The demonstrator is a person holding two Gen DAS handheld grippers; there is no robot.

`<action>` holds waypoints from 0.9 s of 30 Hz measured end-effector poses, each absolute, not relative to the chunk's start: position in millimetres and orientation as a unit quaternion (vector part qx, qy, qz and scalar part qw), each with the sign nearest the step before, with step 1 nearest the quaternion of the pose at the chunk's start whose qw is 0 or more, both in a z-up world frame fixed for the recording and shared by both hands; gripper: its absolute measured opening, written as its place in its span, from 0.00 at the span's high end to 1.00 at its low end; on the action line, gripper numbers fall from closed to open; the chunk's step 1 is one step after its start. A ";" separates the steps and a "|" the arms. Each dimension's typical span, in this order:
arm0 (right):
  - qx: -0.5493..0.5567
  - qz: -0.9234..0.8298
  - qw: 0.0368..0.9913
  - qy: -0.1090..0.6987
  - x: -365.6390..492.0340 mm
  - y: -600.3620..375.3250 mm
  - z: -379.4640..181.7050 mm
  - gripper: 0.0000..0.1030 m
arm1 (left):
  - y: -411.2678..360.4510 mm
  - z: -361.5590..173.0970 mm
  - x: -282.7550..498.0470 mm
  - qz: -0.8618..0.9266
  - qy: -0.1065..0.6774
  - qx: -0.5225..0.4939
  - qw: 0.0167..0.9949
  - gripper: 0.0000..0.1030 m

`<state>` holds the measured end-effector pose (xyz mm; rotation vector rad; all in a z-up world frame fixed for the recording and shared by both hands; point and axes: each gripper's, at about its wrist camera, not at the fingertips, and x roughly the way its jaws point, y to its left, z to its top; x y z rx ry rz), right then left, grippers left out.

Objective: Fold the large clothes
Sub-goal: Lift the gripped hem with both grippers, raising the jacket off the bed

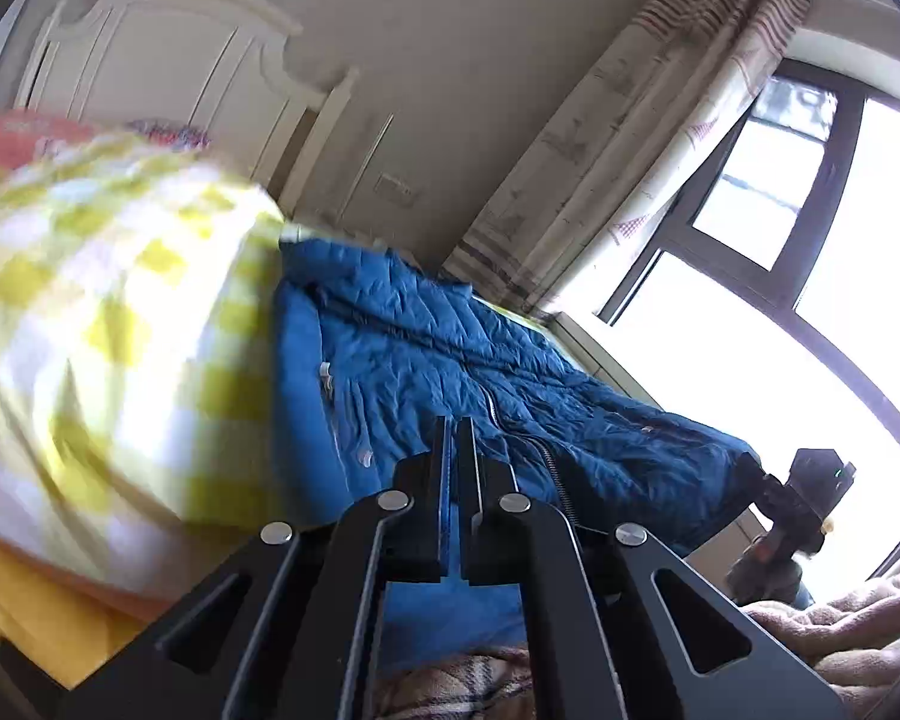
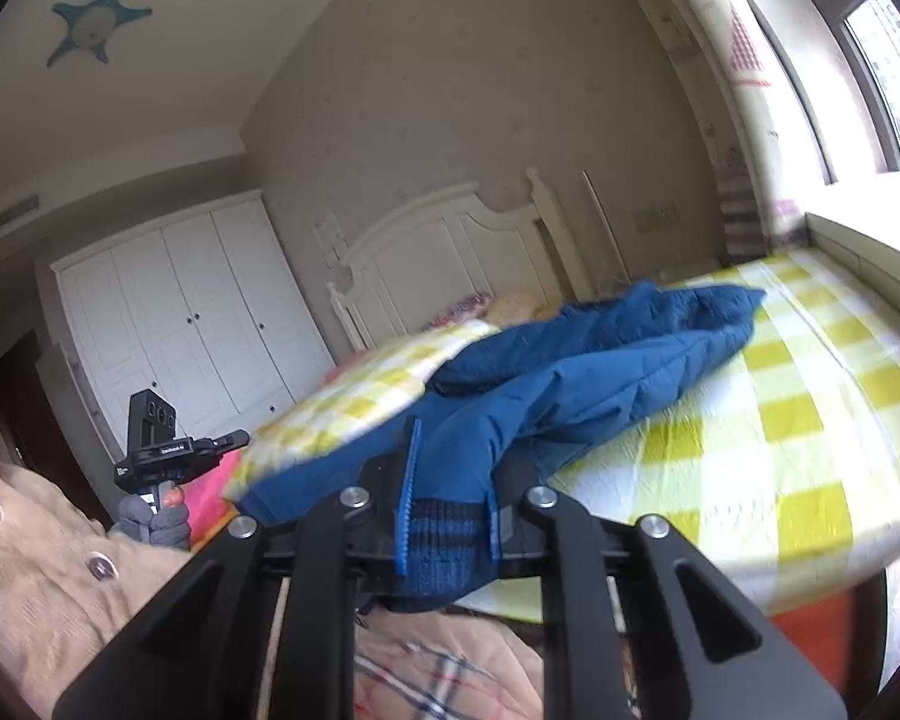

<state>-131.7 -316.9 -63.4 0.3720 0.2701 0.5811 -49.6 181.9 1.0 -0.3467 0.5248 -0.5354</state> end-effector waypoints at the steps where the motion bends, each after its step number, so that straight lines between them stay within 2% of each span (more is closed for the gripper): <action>1: 0.171 0.284 0.935 0.131 -130.2 -315.3 -59.2 0.83 | 180.6 2.3 -46.7 -0.249 0.258 -0.148 0.922 0.99; 4: 0.161 0.270 0.938 0.145 -119.7 -316.3 -64.7 0.83 | 178.6 -17.1 -26.1 -0.258 0.323 -0.137 0.900 0.99; 8: 0.170 0.251 0.937 0.172 -115.0 -321.4 -84.8 0.83 | 175.6 -68.1 -10.5 -0.250 0.414 -0.147 0.863 0.99; 11: 0.168 0.248 0.938 0.174 -114.3 -323.3 -88.3 0.83 | 169.2 -94.3 -11.2 -0.247 0.456 -0.139 0.844 0.96; 12: 0.165 0.247 0.939 0.175 -113.7 -321.7 -87.6 0.83 | 168.0 -99.1 -11.7 -0.246 0.463 -0.140 0.840 0.86; 13: 0.159 0.244 0.940 0.178 -111.2 -320.8 -87.4 0.83 | 166.1 -102.9 -10.9 -0.225 0.468 -0.130 0.845 0.51; 14: 0.154 0.240 0.941 0.182 -111.1 -319.1 -88.0 0.83 | 165.1 -104.9 -13.7 -0.221 0.467 -0.127 0.847 0.05; 18: 0.126 0.196 0.947 0.223 -103.7 -311.3 -98.6 0.83 | 151.7 -108.3 -13.4 -0.231 0.457 -0.117 0.851 0.04; 22: 0.118 0.186 0.947 0.232 -103.4 -309.0 -102.0 0.83 | 131.5 -126.1 -1.4 -0.210 0.482 -0.078 0.847 0.04; 24: 0.109 0.183 0.948 0.235 -101.9 -307.0 -102.0 0.82 | 133.6 -138.6 7.6 -0.197 0.490 -0.105 0.842 0.04; 25: 0.108 0.181 0.948 0.236 -101.6 -306.8 -102.2 0.82 | 135.7 -142.0 11.7 -0.199 0.488 -0.124 0.841 0.08; 26: 0.109 0.180 0.948 0.238 -100.1 -306.7 -103.1 0.82 | 140.2 -143.5 13.9 -0.204 0.476 -0.150 0.842 0.25; 27: 0.109 0.179 0.948 0.239 -99.4 -306.8 -103.7 0.82 | 143.7 -143.1 13.8 -0.206 0.466 -0.166 0.845 0.36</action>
